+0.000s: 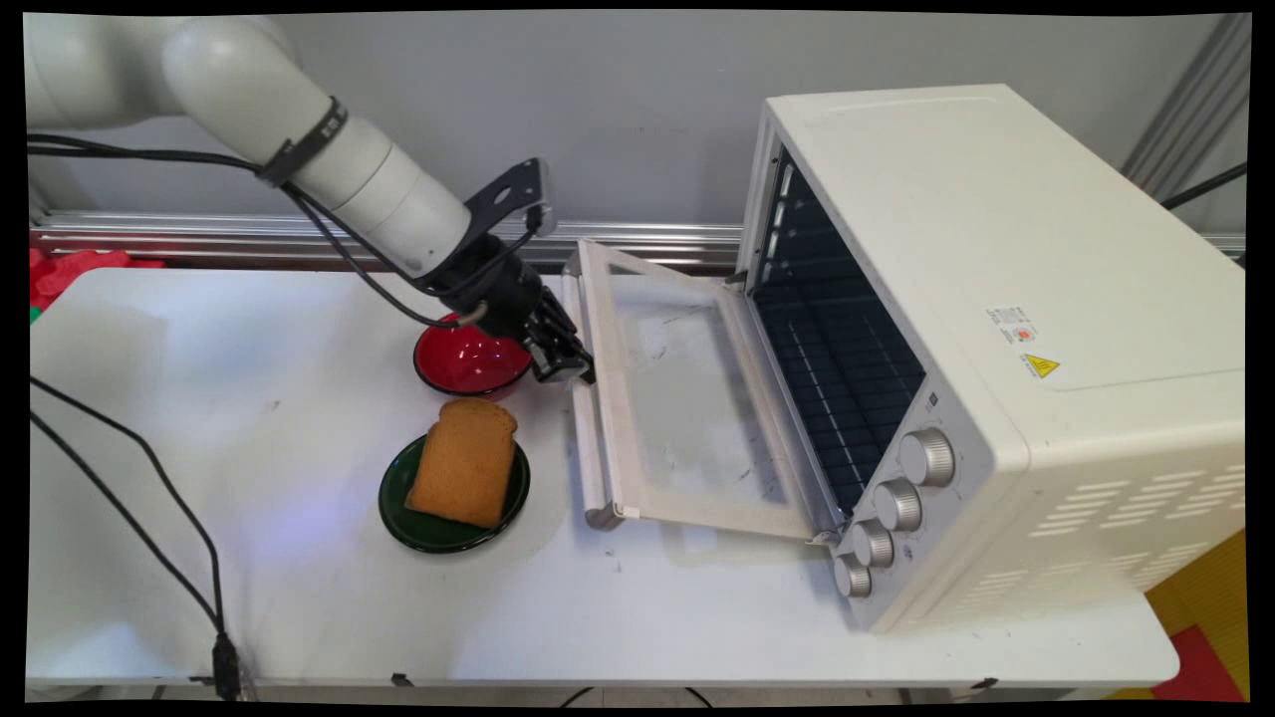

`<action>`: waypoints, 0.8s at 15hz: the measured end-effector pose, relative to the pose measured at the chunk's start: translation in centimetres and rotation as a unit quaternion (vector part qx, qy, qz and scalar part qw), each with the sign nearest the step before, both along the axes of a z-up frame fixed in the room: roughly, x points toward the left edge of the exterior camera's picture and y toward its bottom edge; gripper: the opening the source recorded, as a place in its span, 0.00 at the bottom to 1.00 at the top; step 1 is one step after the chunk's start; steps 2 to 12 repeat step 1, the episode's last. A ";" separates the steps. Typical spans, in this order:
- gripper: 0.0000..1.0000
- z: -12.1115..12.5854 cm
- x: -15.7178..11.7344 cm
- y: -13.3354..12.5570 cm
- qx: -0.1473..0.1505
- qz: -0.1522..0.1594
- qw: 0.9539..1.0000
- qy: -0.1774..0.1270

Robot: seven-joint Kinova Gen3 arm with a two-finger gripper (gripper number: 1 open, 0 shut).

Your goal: Open the oven

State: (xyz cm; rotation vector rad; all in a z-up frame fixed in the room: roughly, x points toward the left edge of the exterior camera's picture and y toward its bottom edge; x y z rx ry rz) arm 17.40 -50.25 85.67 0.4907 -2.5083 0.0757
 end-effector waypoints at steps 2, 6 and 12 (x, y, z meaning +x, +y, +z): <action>0.00 -0.1 0.4 0.1 0.003 0.001 1.000 0.000; 0.00 -0.1 0.4 0.1 0.003 0.001 1.000 0.000; 0.00 -0.1 0.4 0.1 0.003 0.001 1.000 0.000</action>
